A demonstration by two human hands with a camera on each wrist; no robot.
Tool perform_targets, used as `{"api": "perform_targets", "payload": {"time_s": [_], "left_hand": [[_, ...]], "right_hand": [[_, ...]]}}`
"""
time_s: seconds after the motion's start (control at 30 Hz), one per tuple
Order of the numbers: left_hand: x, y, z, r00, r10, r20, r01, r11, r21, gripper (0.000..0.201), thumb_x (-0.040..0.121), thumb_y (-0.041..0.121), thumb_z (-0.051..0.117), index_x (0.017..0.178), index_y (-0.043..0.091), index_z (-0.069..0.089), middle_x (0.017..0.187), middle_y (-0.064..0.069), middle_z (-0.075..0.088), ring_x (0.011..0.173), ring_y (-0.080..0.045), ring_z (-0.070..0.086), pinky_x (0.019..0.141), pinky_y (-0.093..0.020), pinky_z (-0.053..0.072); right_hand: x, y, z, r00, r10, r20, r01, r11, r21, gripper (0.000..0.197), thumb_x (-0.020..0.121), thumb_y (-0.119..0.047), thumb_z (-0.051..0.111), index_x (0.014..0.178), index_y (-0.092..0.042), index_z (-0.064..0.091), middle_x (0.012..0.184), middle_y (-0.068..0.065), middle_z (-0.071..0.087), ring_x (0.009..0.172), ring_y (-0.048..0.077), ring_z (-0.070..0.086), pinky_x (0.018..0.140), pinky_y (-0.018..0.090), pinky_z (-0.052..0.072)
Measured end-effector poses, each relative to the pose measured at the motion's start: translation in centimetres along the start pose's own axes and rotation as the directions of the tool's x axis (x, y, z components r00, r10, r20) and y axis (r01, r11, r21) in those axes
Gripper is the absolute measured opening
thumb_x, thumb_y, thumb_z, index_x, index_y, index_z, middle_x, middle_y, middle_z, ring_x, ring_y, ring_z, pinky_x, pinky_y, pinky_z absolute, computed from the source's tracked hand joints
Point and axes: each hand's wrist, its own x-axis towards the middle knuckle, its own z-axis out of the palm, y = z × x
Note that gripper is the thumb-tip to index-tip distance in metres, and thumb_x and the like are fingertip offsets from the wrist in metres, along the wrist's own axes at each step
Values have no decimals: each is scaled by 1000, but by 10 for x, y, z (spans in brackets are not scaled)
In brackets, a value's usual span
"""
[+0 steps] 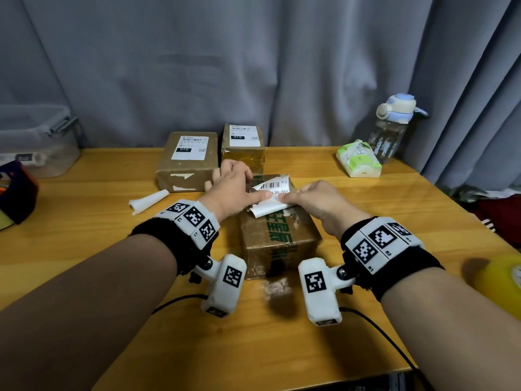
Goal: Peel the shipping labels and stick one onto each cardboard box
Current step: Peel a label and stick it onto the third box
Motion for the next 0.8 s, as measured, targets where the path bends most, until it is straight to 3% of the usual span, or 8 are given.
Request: {"api": "perform_targets", "payload": {"time_s": [0.1, 0.2, 0.3, 0.4, 0.47, 0.57, 0.67, 0.8], "left_hand": [[-1, 1, 1, 1000, -7, -5, 7, 1000, 5, 48, 75, 59, 63, 105, 28, 42, 129, 0, 32, 118, -19, 33, 88, -34, 27], [-3, 2, 2, 1000, -12, -27, 12, 1000, 2, 57, 75, 59, 62, 117, 26, 42, 133, -2, 32, 121, -21, 33, 93, -36, 28], [-7, 2, 1, 999, -26, -30, 26, 1000, -3, 75, 70, 64, 64, 130, 29, 34, 138, -3, 28, 126, -24, 31, 99, -40, 29], [-11, -3, -3, 994, -96, 53, 99, 993, -56, 93, 63, 67, 67, 138, 29, 26, 142, -5, 24, 132, -29, 27, 109, -47, 29], [-15, -6, -4, 990, -130, 60, 134, 988, -71, 97, 62, 67, 67, 139, 27, 25, 143, -7, 24, 133, -30, 25, 110, -48, 28], [-20, -1, -4, 995, -89, -41, 88, 996, -32, 97, 62, 68, 67, 139, 27, 24, 143, -4, 23, 132, -28, 26, 106, -45, 27], [-23, 9, -1, 996, -25, -82, 28, 999, 34, 96, 66, 66, 65, 142, 28, 19, 143, -3, 21, 131, -26, 26, 103, -41, 26], [-23, 14, 1, 996, -81, -32, 83, 995, 50, 102, 68, 63, 66, 146, 29, 9, 148, -3, 15, 135, -27, 22, 105, -44, 25]], "right_hand": [[-2, 10, -8, 999, -25, 48, 26, 1000, -7, 16, 82, -10, 71, 71, -7, 60, 70, 10, 63, 58, 17, 58, 45, 13, 47], [-4, 15, -13, 996, -51, 70, 55, 997, -51, 7, 83, -13, 67, 81, -7, 65, 82, 13, 65, 74, 19, 58, 59, 19, 48], [-6, 12, -13, 992, -87, 90, 94, 993, -73, 9, 84, -10, 65, 90, -6, 69, 81, 7, 65, 69, 14, 58, 51, 10, 47], [-10, 9, -14, 990, -96, 100, 107, 988, -108, 14, 85, -16, 64, 96, -9, 70, 81, 0, 65, 70, 8, 56, 49, 6, 46], [-12, 9, -16, 992, -82, 91, 93, 989, -119, 24, 89, -37, 59, 96, -16, 69, 86, -9, 61, 76, 1, 51, 68, 11, 42], [-7, 12, -20, 995, -88, 40, 93, 982, -163, 59, 90, -60, 43, 98, -9, 71, 100, -6, 56, 93, 9, 48, 90, 27, 29], [0, 7, -17, 991, -131, 7, 130, 969, -211, 61, 94, -55, 41, 90, -1, 69, 90, -1, 60, 84, 10, 51, 86, 29, 28], [14, -2, -14, 987, -157, 21, 157, 954, -257, 42, 93, -41, 54, 67, -9, 58, 74, 1, 56, 74, 14, 49, 76, 27, 32]]}}
